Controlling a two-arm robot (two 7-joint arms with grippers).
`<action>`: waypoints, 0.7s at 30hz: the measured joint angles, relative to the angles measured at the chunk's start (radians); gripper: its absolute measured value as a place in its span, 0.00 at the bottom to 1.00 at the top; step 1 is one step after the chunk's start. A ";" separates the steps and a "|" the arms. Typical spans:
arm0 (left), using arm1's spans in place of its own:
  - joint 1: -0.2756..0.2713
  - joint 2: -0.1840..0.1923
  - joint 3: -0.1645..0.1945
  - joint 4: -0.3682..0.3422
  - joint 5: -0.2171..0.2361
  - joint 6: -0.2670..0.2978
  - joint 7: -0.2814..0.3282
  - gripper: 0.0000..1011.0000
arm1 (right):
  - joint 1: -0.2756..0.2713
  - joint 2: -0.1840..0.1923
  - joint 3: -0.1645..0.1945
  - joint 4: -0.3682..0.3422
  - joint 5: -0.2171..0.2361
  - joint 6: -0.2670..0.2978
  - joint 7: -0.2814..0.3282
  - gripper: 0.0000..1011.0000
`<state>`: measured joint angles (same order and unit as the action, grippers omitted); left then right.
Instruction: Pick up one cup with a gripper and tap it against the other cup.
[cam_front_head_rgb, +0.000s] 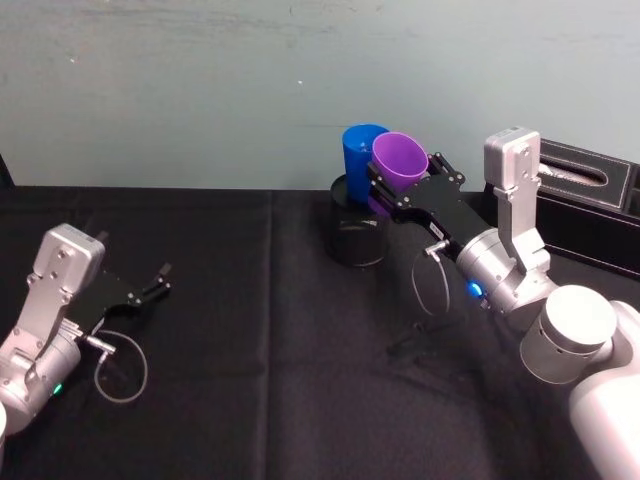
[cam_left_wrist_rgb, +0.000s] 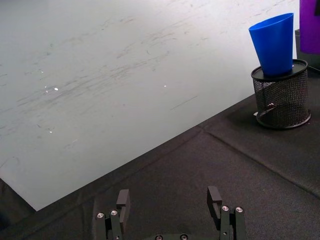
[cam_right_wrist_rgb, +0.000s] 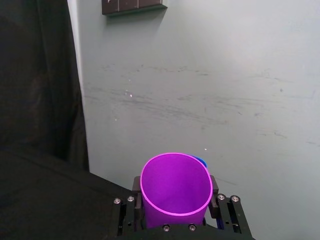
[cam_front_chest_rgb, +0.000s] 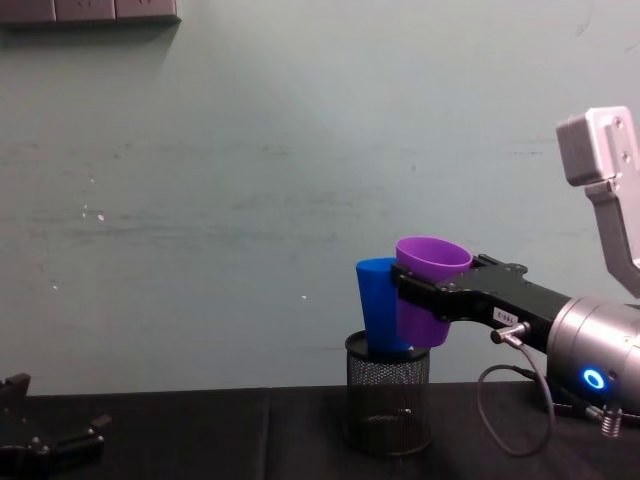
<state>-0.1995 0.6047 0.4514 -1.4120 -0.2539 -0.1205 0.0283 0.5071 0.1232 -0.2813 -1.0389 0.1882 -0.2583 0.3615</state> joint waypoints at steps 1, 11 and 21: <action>0.000 0.000 0.000 0.000 0.000 0.000 0.000 1.00 | 0.002 -0.001 0.000 0.004 0.000 -0.003 0.000 0.73; 0.000 0.000 0.000 0.000 0.000 0.000 0.000 1.00 | 0.021 -0.011 -0.003 0.038 0.003 -0.024 0.008 0.73; 0.000 0.000 0.000 0.000 0.000 0.000 0.000 1.00 | 0.040 -0.015 -0.004 0.072 0.008 -0.034 0.018 0.73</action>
<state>-0.1995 0.6047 0.4514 -1.4120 -0.2539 -0.1205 0.0283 0.5471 0.1077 -0.2852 -0.9673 0.1958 -0.2926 0.3792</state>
